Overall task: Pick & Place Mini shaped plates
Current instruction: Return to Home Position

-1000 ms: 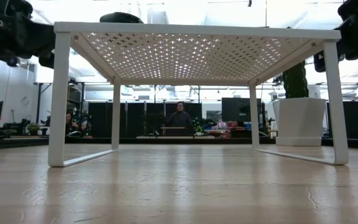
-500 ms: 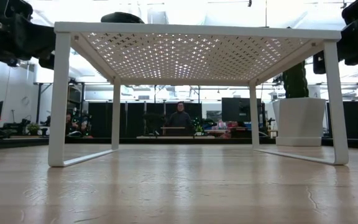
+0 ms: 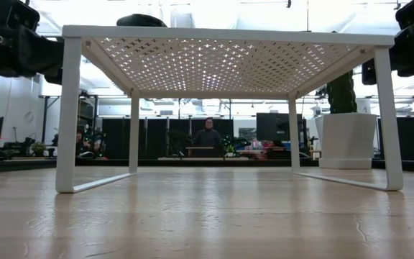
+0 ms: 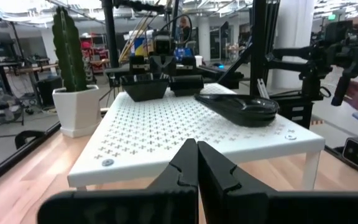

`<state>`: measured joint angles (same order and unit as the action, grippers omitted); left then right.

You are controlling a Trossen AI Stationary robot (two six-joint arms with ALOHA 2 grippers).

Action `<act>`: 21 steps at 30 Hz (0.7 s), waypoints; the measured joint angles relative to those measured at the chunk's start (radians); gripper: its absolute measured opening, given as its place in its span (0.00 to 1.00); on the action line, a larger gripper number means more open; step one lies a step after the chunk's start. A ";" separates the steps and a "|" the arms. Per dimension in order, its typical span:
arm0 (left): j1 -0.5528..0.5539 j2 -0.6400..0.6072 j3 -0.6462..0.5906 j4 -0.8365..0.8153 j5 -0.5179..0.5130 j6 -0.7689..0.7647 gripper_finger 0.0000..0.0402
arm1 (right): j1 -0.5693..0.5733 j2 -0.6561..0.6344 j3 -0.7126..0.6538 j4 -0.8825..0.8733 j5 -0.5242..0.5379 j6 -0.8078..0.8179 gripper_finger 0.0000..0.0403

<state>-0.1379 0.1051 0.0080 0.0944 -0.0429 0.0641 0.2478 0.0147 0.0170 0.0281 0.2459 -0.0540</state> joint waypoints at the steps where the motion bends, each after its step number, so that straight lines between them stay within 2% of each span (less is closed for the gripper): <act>1: 0.000 0.000 0.000 -0.005 0.000 -0.001 0.00 | 0.000 0.000 0.000 0.000 0.000 0.001 0.02; 21: 0.000 0.000 0.000 -0.007 -0.002 -0.012 0.00 | 0.000 0.001 0.000 -0.001 0.000 0.025 0.02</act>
